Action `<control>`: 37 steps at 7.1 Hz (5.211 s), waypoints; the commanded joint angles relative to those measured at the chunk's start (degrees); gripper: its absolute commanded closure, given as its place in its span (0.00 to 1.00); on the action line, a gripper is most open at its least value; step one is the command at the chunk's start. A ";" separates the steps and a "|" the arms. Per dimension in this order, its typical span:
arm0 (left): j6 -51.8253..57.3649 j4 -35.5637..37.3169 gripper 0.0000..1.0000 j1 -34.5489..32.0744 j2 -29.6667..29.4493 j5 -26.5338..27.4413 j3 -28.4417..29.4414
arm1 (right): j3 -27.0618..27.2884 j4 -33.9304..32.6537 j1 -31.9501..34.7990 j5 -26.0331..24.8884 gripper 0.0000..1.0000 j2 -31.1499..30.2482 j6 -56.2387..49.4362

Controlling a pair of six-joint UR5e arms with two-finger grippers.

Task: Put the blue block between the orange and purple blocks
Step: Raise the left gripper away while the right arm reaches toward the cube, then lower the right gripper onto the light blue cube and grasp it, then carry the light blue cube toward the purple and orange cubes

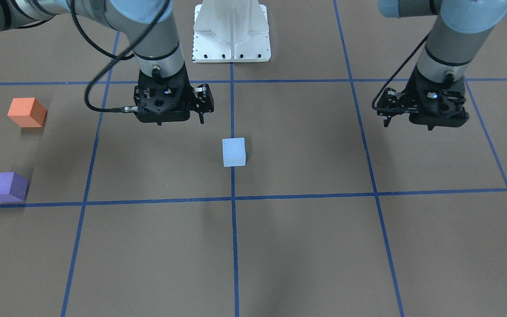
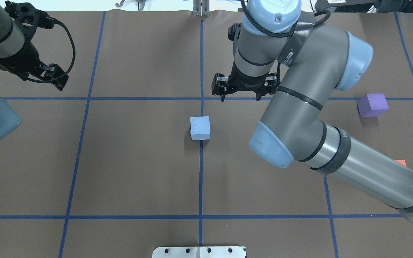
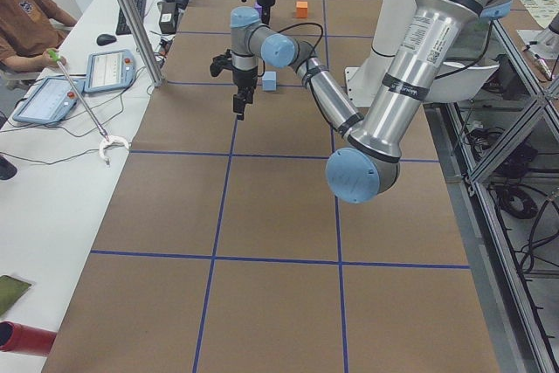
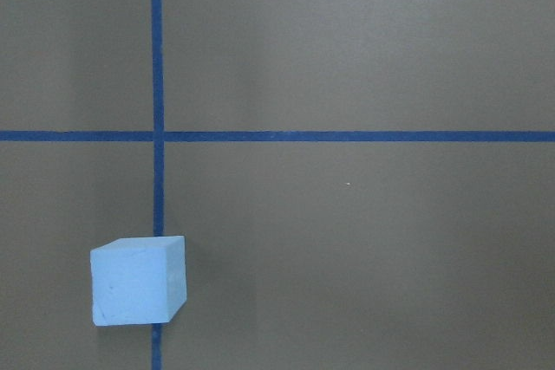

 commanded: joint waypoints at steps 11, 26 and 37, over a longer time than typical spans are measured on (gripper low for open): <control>7.42 -0.38 0.00 -3.93 2.84 0.09 1.05 | -26.97 19.65 -9.96 -7.75 0.00 7.47 2.01; 11.81 -1.00 0.00 -11.93 7.06 -5.54 1.40 | 19.29 4.10 28.87 15.07 1.00 -43.23 -28.30; 11.64 -3.98 0.00 -11.49 6.97 -4.84 2.19 | -0.58 19.75 18.69 14.92 1.00 -44.39 -30.59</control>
